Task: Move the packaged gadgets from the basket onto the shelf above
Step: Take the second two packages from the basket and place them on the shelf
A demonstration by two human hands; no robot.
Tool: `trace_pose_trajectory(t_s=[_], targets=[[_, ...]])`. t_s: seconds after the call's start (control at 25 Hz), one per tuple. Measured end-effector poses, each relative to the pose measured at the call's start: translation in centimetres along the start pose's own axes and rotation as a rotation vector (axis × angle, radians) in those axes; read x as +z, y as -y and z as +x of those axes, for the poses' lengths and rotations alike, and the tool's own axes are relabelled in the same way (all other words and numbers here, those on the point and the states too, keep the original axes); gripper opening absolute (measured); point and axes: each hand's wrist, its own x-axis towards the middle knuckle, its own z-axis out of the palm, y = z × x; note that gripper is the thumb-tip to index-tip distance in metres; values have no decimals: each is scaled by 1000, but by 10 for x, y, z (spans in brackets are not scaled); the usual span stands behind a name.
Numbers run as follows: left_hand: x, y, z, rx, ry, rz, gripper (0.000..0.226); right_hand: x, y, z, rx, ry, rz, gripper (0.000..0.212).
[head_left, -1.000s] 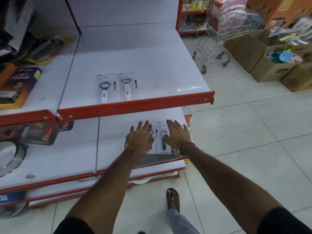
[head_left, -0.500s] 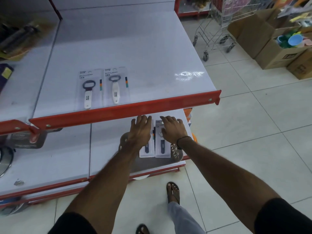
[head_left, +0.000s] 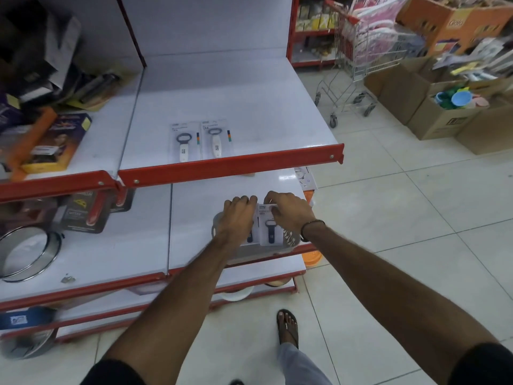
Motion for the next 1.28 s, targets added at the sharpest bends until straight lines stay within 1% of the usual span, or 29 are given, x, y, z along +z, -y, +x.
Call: trace_pose_trajectory(t_s=[0.08,0.2,0.28,0.44,0.52,0.6,0.68,0.76,0.84,0.92,1.0,1.12,1.2,1.28], targets=[[-23,-3,-20,26,-74,-13,56,-22,11,-21,-67,-80,-9,22],[-77,-4,-41,100,-285,-3,55,-65,27,-43,-134,-218,2,24],[-123,-4,-50,113,-410,-12,53,-100,41,-49,-164,-303,15,26],[-209,-9,-40,96,-535,-79,49,-170,69,-37,-200,-383,45,22],[-244,-9,-26,81,-562,-118,46,-202,80,-25,-195,-422,85,20],[-271,-8,-5,62,-562,-162,49,-229,88,-8,-198,-474,134,19],[-289,-9,16,33,-550,-173,54,-249,91,11,-201,-487,170,20],[-296,-9,41,22,-536,-174,55,-259,89,34,-189,-463,121,23],[-295,-7,64,10,-489,-182,55,-262,81,56,-169,-434,52,26],[-289,-4,88,-28,-441,-217,55,-262,70,77,-135,-421,54,27],[-274,-1,108,-75,-385,-251,53,-257,58,98,-84,-378,51,28],[-240,3,129,-122,-292,-324,43,-234,37,126,-36,-253,-13,29],[-221,7,138,-141,-219,-361,42,-216,22,142,9,-169,21,30],[-209,10,146,-137,-179,-365,43,-201,10,153,40,-122,17,31]])
